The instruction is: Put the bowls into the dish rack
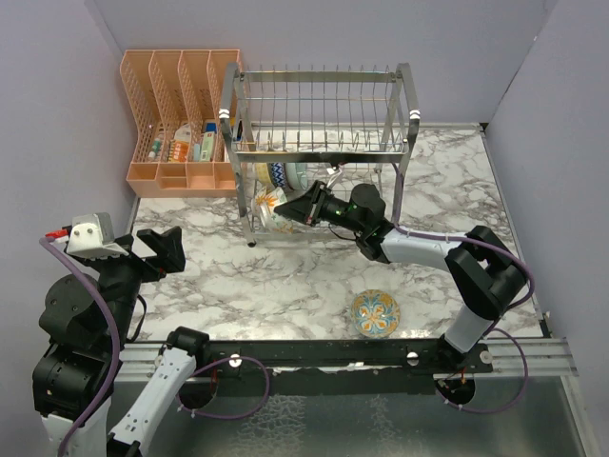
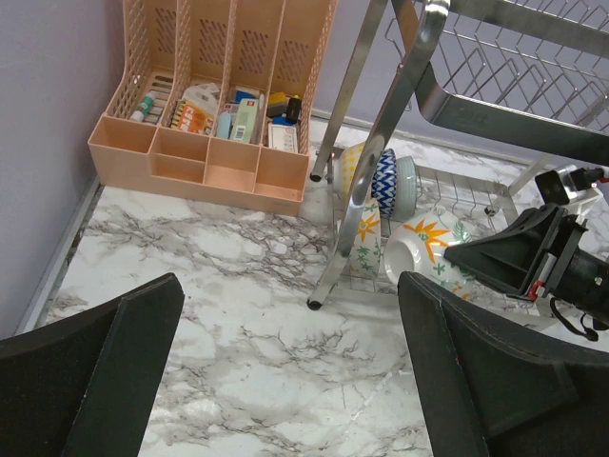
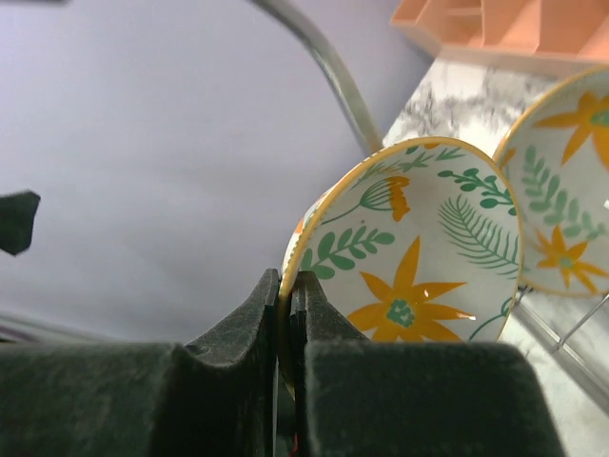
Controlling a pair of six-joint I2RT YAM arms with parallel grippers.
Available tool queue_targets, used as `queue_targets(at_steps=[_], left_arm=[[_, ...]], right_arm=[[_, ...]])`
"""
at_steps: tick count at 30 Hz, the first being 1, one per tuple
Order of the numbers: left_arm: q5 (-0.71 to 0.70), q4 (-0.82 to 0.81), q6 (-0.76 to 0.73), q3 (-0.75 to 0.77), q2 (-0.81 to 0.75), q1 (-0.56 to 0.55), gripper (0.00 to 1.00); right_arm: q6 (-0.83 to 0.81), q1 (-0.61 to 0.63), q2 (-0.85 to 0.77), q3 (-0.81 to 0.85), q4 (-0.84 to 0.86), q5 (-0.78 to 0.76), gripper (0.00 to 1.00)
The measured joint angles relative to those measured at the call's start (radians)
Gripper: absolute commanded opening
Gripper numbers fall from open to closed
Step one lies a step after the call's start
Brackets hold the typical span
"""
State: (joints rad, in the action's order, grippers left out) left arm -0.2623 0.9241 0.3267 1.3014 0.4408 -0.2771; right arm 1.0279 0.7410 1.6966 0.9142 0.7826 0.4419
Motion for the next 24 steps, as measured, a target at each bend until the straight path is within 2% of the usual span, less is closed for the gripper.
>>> queue_targets(at_steps=[5,13,24], left_arm=[[0.001,-0.003,0.000,-0.002,0.000,0.000,0.99],[0.001,-0.008,-0.005,-0.007,0.000,0.000,0.99],[0.001,-0.011,-0.008,-0.018,0.005,0.000,0.99]], right_arm=[[0.011,-0.016,0.013,-0.003,0.080,-0.089,0.01],[0.007,-0.023,0.023,-0.016,0.101,-0.213,0.01],[0.059,-0.073,0.159,-0.018,0.131,-0.250,0.01]])
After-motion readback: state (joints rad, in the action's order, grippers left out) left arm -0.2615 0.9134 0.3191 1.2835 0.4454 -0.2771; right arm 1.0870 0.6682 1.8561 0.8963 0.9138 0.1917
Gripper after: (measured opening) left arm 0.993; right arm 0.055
